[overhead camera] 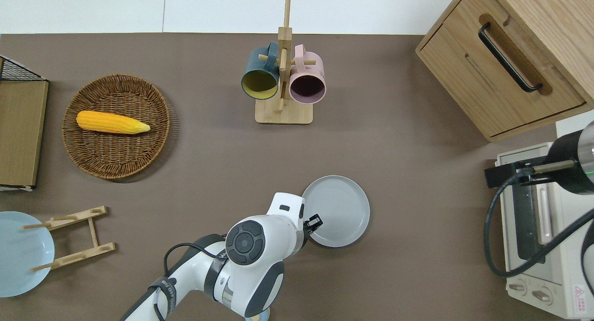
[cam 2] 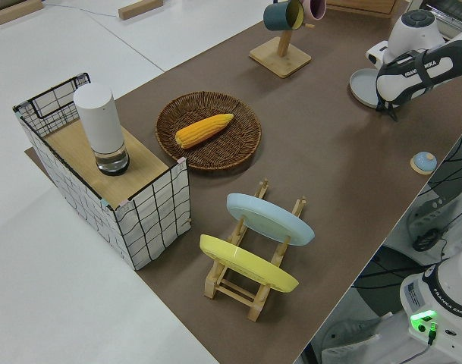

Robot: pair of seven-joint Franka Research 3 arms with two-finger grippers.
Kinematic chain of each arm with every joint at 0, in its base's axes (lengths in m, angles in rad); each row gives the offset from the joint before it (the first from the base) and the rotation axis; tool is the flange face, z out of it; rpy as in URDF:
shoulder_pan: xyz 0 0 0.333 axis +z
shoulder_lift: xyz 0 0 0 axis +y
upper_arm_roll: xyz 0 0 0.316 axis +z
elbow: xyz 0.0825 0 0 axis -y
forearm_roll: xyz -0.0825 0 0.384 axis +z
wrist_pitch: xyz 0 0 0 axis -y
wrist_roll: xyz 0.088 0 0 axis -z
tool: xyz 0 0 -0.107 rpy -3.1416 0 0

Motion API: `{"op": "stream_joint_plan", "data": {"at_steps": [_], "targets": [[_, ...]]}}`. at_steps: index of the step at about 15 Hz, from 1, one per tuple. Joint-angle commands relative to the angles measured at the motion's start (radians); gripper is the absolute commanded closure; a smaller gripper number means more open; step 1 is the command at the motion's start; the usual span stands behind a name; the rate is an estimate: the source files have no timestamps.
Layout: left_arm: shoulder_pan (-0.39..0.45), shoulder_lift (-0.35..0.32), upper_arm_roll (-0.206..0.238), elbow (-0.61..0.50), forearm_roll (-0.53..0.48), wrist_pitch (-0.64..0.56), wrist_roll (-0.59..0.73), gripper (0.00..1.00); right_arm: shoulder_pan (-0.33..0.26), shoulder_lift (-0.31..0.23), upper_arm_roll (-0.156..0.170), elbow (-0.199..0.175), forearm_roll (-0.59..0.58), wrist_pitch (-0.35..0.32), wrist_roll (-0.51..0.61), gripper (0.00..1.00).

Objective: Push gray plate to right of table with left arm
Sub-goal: 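Push the gray plate with the left gripper toward the toaster oven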

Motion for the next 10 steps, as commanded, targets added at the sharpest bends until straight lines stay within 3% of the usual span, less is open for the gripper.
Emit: {"op": "stream_joint_plan", "data": {"at_steps": [1,10], "targets": [[-0.044,0.121,-0.014,0.054,0.001,0.054,-0.054,1.0,-0.007,-0.007,0.001,-0.004,0.002,-0.001,-0.02,0.005],[-0.062,0.138,-0.036,0.08,0.003,0.057,-0.132,1.0,-0.007,-0.007,0.001,-0.004,0.002,-0.001,-0.02,0.005]]}}
